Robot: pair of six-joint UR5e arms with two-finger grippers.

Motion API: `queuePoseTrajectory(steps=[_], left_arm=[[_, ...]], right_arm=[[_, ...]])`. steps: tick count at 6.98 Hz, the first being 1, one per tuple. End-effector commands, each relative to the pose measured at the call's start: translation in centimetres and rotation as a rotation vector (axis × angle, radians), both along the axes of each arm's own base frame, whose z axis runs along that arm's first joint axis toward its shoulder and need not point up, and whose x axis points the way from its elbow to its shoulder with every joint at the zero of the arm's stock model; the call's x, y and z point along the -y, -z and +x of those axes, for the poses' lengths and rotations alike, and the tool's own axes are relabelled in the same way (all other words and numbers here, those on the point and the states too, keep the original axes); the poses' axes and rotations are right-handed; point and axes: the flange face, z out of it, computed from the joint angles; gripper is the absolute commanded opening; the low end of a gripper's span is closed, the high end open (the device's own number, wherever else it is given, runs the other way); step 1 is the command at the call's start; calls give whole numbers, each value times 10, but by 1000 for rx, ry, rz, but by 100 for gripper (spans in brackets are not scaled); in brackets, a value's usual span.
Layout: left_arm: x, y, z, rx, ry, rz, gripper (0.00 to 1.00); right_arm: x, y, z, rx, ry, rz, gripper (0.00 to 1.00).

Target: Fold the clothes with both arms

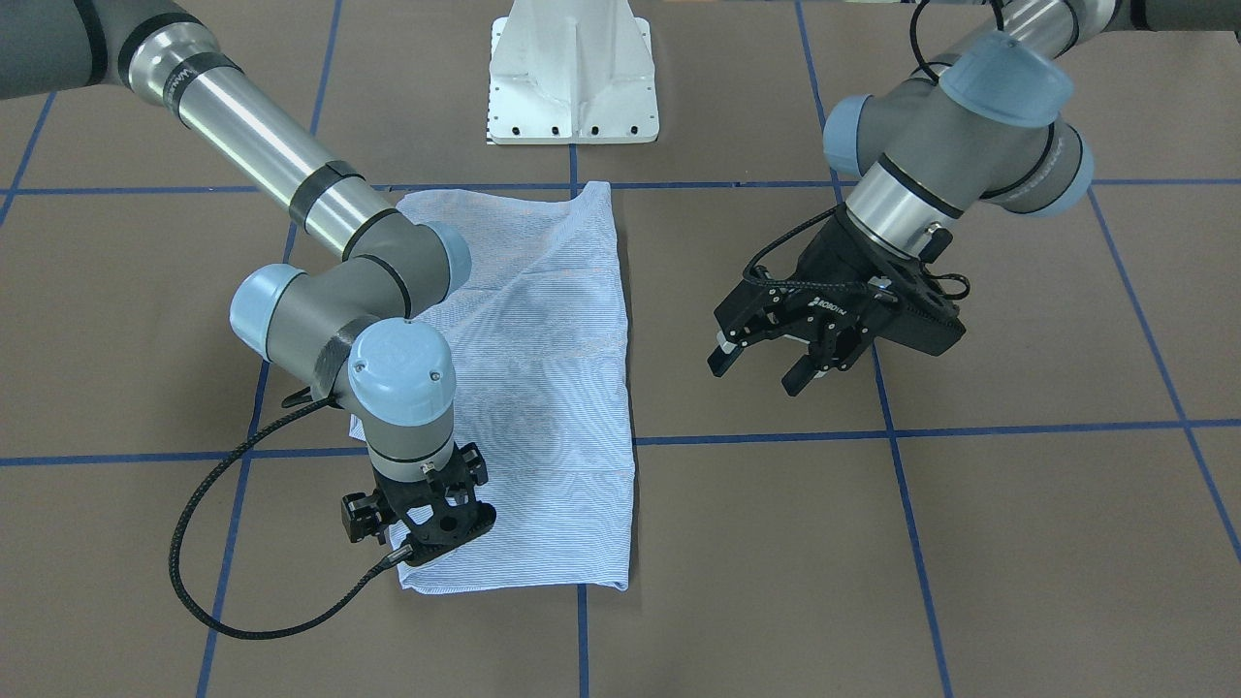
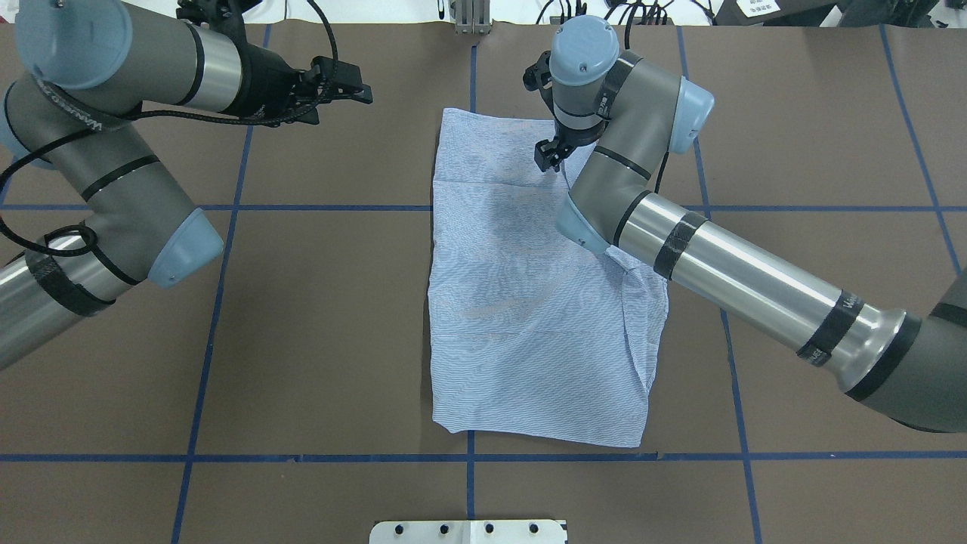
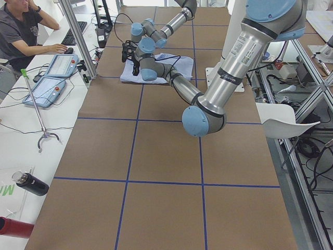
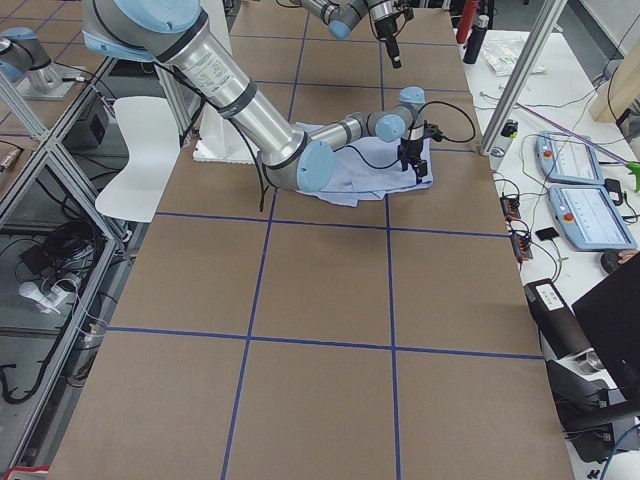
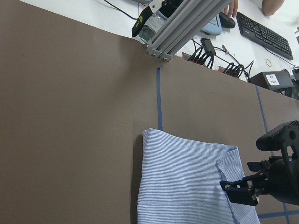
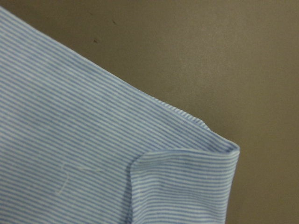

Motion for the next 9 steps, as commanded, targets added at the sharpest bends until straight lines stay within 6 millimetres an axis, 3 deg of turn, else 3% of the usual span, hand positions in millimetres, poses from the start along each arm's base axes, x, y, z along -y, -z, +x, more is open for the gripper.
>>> queuePoseTrajectory(steps=[1, 4, 9], left_arm=[[0, 1, 0, -1, 0, 2, 100], [-1, 1, 1, -1, -2, 2, 100], [0, 0, 0, 0, 0, 0, 100]], right_arm=[[-2, -11, -1, -10, 5, -8, 100], [-3, -23, 2, -24, 9, -16, 100], [12, -30, 23, -32, 6, -11, 100]])
